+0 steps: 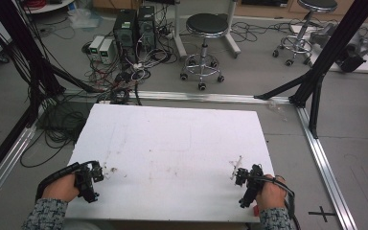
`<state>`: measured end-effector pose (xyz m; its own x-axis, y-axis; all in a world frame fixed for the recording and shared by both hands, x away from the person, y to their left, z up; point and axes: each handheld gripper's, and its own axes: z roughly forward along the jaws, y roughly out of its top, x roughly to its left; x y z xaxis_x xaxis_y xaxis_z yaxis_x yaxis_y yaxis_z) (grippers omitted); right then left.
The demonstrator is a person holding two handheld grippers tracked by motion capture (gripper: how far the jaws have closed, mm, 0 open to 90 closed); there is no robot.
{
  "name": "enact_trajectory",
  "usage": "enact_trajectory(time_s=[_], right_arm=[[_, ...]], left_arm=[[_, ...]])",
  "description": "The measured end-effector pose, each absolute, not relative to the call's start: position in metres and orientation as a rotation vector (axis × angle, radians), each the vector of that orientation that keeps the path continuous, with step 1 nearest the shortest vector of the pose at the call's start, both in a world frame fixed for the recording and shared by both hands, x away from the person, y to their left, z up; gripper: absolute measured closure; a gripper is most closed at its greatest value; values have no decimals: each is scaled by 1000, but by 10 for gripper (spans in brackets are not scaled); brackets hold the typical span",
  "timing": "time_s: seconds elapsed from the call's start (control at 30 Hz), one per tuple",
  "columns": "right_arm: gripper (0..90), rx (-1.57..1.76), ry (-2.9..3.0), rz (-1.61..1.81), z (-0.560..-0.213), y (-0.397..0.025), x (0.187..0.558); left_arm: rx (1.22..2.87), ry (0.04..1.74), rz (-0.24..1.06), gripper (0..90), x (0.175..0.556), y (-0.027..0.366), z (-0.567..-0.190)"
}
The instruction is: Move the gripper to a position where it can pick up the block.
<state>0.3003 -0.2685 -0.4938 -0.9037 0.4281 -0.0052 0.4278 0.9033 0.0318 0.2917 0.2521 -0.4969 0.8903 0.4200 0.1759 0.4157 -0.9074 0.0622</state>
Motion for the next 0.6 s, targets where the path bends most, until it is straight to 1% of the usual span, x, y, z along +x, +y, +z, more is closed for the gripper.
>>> enact_trajectory(time_s=[0.2,0.47,0.6], right_arm=[[10,659,3057,102,-484,-278,299],[10,607,3047,193,-462,-300,294],[10,501,3075,214,-455,-312,288]], left_arm=[[3030,671,295,213,291,251,-496],[3026,667,311,213,290,251,-494],[3023,666,301,213,290,250,-494]])
